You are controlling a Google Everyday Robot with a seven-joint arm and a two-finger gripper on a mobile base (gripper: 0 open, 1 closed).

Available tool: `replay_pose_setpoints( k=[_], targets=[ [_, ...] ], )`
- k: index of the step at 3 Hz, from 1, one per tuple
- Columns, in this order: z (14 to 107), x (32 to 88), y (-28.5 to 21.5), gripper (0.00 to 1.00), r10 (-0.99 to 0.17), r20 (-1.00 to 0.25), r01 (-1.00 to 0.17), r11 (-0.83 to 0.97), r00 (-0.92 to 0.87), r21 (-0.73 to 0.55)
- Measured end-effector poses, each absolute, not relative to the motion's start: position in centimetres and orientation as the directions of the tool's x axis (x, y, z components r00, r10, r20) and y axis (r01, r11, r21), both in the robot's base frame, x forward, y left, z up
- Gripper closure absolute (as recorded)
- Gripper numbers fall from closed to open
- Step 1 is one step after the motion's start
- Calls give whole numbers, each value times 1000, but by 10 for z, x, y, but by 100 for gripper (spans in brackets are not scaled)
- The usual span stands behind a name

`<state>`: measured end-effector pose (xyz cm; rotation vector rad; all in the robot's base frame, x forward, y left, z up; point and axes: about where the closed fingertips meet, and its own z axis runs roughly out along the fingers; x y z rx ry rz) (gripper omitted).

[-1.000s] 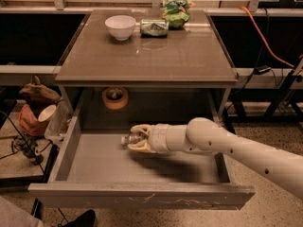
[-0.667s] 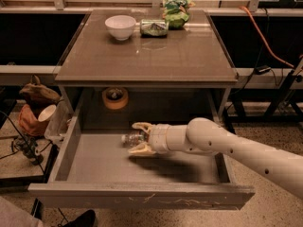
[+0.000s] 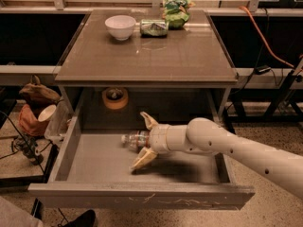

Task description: Place water bottle into top drawer

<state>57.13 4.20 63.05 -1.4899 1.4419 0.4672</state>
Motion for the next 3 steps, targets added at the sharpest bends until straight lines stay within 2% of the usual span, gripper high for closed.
replay_pose_setpoints(
  k=[1,3],
  targets=[
    [645,571,31,0,-548,-807,-903,198,220,-381],
    [782,547,-56,0,-651,-725,-803,299,223,-515]
  ],
)
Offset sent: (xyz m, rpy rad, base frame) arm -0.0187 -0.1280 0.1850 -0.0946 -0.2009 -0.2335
